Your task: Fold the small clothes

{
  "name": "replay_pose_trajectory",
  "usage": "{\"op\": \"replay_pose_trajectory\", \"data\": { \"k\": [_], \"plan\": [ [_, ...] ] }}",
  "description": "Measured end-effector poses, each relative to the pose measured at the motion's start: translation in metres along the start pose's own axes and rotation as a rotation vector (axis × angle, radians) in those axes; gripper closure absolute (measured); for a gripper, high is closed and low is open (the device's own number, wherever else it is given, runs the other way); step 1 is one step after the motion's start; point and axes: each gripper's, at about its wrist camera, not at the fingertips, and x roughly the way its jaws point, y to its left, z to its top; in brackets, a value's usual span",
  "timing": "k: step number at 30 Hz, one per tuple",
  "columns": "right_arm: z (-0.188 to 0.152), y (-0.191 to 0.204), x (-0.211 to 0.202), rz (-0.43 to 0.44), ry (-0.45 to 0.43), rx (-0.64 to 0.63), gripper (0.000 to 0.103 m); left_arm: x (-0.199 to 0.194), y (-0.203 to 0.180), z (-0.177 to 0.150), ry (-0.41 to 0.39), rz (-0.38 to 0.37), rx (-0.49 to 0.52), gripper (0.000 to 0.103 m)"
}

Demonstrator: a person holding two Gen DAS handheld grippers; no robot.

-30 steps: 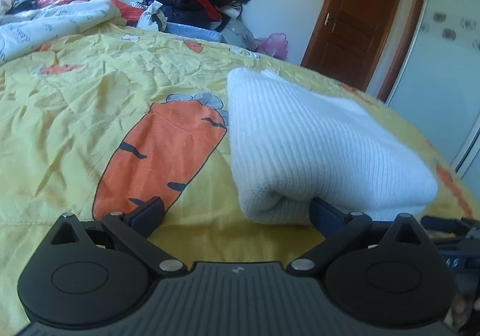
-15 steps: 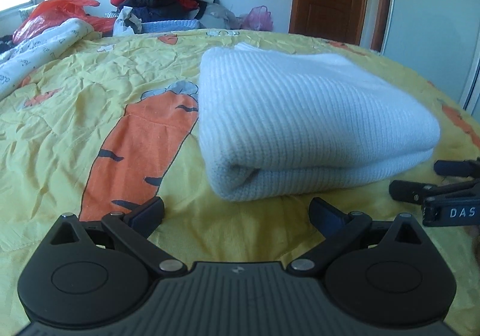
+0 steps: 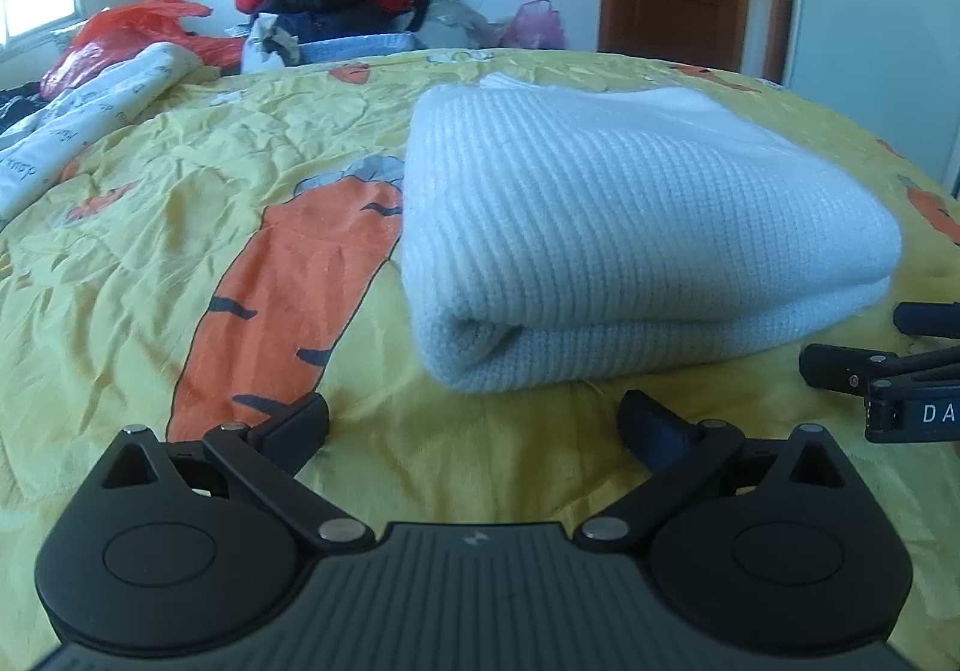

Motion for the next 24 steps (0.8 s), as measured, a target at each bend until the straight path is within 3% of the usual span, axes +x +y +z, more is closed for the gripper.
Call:
{"op": "replay_pose_trajectory", "data": {
  "k": [8,14,24],
  "plan": [
    [0.0,0.0,0.0,-0.008,0.001,0.005,0.001,-0.001,0.001,-0.001,-0.001,0.005,-0.008,0.0],
    [-0.006,0.009,-0.008,-0.066,0.002,0.044,0.0,-0.001,0.002,-0.001,-0.002,0.005,-0.008,0.0],
    [-0.007,0.009,-0.007,-0.063,-0.001,0.049,0.001,-0.001,0.001,-0.001,-0.001,0.005,-0.008,0.0]
  ]
}}
